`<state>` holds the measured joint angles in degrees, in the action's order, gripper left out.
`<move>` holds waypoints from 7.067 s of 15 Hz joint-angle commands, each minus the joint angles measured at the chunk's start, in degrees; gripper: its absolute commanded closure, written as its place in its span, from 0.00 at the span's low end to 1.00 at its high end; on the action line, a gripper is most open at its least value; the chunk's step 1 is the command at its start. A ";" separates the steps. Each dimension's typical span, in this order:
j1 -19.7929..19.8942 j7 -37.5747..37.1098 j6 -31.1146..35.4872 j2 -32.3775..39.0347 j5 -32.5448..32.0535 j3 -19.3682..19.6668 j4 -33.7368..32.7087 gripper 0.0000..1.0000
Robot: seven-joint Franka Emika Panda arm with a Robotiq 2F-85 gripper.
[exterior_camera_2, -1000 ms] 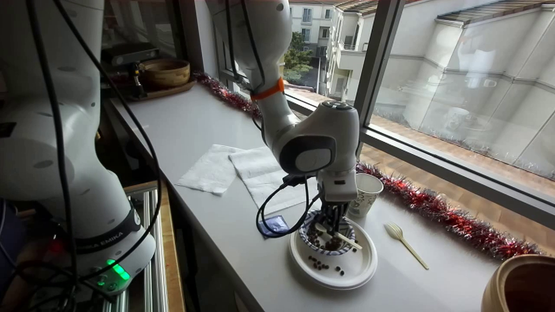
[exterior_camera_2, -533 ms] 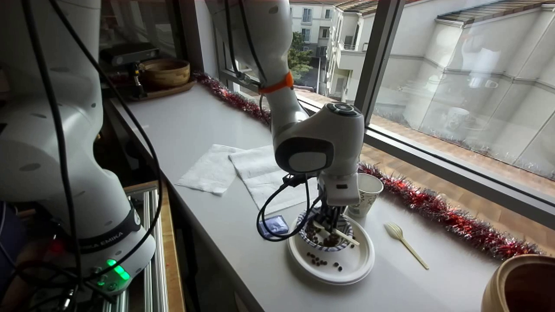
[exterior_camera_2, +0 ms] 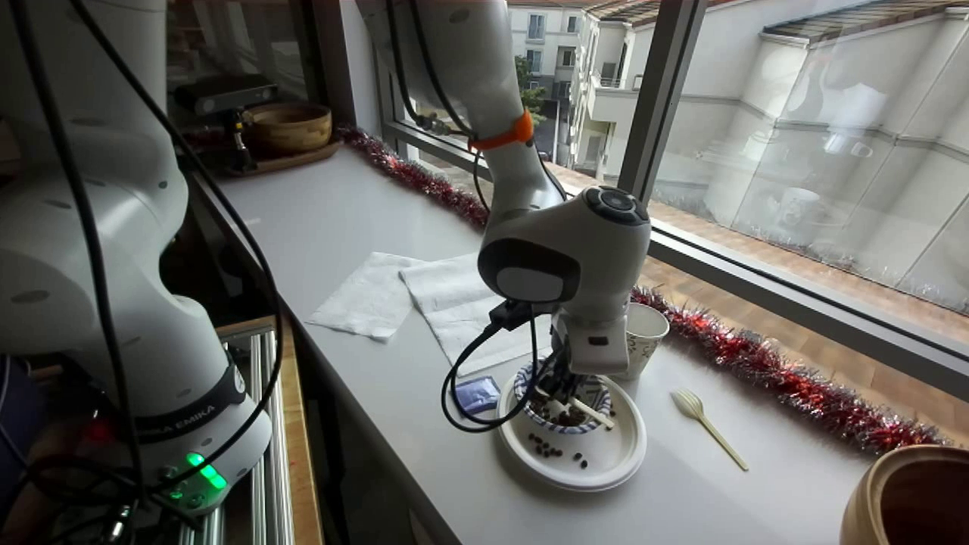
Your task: Take a scoop out of the bowl using the spoon and empty it into the cup then place the spoon back
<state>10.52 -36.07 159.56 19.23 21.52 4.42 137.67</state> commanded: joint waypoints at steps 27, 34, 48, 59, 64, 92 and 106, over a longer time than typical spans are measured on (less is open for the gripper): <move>1.75 -14.29 -35.16 -6.67 5.39 9.75 -17.81 0.96; -1.83 -33.85 -30.32 -2.26 2.61 8.31 -26.19 0.96; -9.44 -52.07 -17.61 -0.08 -16.15 8.98 -23.71 0.96; -16.95 -67.44 -11.72 -1.86 -39.95 12.83 -18.85 0.96; -20.44 -77.77 -10.95 -3.03 -55.32 15.35 -17.82 0.96; -8.83 -92.71 -14.29 -12.21 -83.86 0.75 -11.00 0.96; -14.01 -47.35 15.42 -14.23 -25.58 -9.04 4.99 0.96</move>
<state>-0.45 -89.20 170.66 2.05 -15.29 -0.80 141.47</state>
